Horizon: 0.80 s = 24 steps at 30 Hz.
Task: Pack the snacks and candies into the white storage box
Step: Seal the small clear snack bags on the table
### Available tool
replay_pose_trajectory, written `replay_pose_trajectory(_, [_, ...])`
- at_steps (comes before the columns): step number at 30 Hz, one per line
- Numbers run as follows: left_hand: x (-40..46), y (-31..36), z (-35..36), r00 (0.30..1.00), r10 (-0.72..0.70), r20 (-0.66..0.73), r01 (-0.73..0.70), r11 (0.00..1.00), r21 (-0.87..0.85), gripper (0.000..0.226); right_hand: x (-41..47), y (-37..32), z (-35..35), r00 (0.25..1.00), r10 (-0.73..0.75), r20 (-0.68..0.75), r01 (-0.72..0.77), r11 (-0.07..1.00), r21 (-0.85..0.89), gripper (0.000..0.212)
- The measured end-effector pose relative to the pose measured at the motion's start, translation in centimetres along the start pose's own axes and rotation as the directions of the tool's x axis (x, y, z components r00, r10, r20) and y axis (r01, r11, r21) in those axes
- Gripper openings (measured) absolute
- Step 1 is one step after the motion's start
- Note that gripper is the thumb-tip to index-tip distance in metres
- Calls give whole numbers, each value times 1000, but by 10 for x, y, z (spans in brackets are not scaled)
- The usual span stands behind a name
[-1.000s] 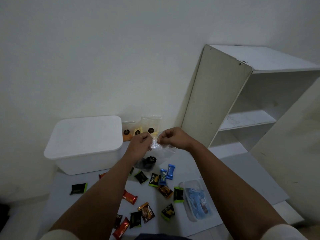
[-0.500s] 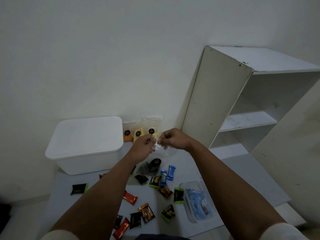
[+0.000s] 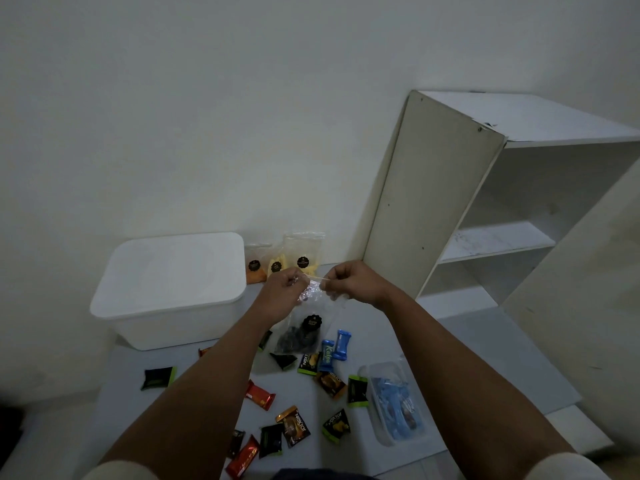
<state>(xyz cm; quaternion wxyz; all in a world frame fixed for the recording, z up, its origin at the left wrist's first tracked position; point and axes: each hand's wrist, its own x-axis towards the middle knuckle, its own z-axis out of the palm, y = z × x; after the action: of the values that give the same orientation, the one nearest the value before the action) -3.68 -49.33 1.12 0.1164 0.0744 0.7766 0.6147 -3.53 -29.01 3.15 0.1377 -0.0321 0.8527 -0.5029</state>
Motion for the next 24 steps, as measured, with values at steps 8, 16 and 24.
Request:
replay_pose_trajectory(8, [-4, -5, 4, 995, -104, -4, 103, 990, -97, 21, -8, 5, 3, 999, 33, 11, -34, 994, 107, 12])
replay_pose_trajectory(16, [-1, -7, 3, 998, -61, -6, 60, 994, -92, 21, -11, 15, 6, 994, 106, -15, -99, 966, 240, 14])
replay_pose_trajectory(24, [0, -10, 2, 998, -54, -11, 53, 996, -71, 20, -13, 17, 12, 991, 134, -29, -114, 921, 372, 9])
